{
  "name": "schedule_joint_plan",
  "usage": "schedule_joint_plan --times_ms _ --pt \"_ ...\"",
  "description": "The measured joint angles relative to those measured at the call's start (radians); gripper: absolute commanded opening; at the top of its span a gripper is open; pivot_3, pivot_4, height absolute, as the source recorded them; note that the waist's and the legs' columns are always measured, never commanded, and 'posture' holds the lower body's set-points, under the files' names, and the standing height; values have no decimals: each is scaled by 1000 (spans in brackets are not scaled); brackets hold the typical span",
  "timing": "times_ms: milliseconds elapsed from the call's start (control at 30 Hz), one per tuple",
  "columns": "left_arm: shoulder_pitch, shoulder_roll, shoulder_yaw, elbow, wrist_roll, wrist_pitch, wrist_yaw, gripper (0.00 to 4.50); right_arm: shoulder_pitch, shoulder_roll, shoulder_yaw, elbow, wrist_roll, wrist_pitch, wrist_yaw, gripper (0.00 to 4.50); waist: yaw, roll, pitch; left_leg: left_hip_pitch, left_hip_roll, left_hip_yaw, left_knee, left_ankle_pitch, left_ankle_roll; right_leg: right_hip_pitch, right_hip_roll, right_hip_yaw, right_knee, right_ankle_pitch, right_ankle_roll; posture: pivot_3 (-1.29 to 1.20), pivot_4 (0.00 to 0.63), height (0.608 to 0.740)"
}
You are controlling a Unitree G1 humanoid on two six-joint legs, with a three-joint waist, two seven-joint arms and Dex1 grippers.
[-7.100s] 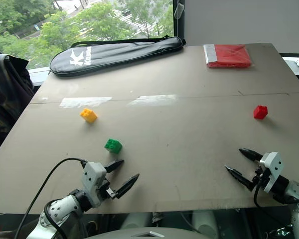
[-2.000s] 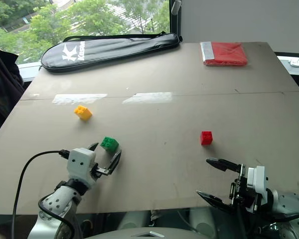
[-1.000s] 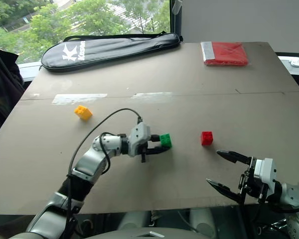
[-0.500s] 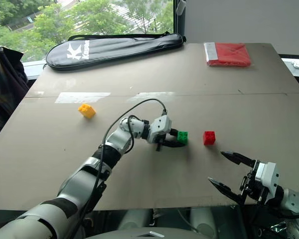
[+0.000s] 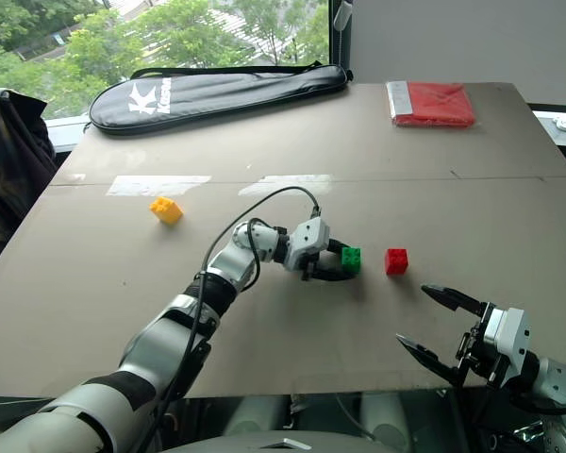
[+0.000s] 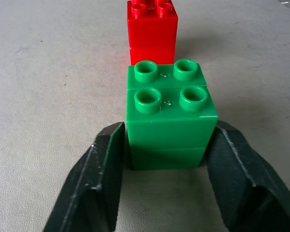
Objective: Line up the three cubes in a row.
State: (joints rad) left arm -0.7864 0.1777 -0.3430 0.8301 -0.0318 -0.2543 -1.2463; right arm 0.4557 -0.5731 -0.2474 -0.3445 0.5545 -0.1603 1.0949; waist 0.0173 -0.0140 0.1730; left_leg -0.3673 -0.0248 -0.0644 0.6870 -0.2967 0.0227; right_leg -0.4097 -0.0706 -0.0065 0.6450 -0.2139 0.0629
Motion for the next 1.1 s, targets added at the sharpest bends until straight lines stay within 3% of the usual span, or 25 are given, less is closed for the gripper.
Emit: schedule_joint_plan --times_ms 233,333,500,567,667,833,967,1100 --pt "62 44 37 -61 -24 -24 -3 3828 -4 -1 1 1 1 -1 15 4500 -13 1 -1 4 2 2 -1 0 0 0 1 2 2 1 -1 0 150 701" --pt "197 148 81 -247 -84 31 -39 3828 -15 -4 6 1 5 5 20 4500 -39 2 -1 5 7 4 -4 0 0 -1 4 4 3 1 -2 0 150 701" --pt "373 255 153 -471 -146 137 -13 3828 -65 -8 23 -4 19 27 19 4500 -38 3 -1 5 11 4 -4 0 -1 -2 8 4 2 2 -5 0 150 701" --pt "523 314 250 -613 -203 207 51 3828 -102 -7 37 -10 41 50 12 4500 -42 3 -1 5 12 5 -4 0 -1 -3 5 5 2 2 -6 0 150 701" --pt "645 325 374 -735 -259 276 170 3828 -125 -7 40 -11 61 73 8 4500 -19 4 1 3 11 2 -3 0 -1 -3 1 3 2 1 -9 0 150 701" --pt "789 232 595 -894 -261 304 536 3828 -184 -7 63 -7 66 91 15 4500 1 3 1 2 10 3 -1 0 -1 -2 0 2 -1 3 -6 0 150 701" --pt "782 211 731 -872 -222 307 775 3828 -224 -7 84 1 71 107 33 4500 1 3 2 1 9 2 -2 0 -1 -2 3 0 -1 3 -5 0 150 701" --pt "719 263 744 -755 -195 323 832 3828 -243 -7 87 3 73 114 37 4500 1 3 2 1 9 2 -2 0 -1 -2 5 0 -1 3 -5 0 150 701"
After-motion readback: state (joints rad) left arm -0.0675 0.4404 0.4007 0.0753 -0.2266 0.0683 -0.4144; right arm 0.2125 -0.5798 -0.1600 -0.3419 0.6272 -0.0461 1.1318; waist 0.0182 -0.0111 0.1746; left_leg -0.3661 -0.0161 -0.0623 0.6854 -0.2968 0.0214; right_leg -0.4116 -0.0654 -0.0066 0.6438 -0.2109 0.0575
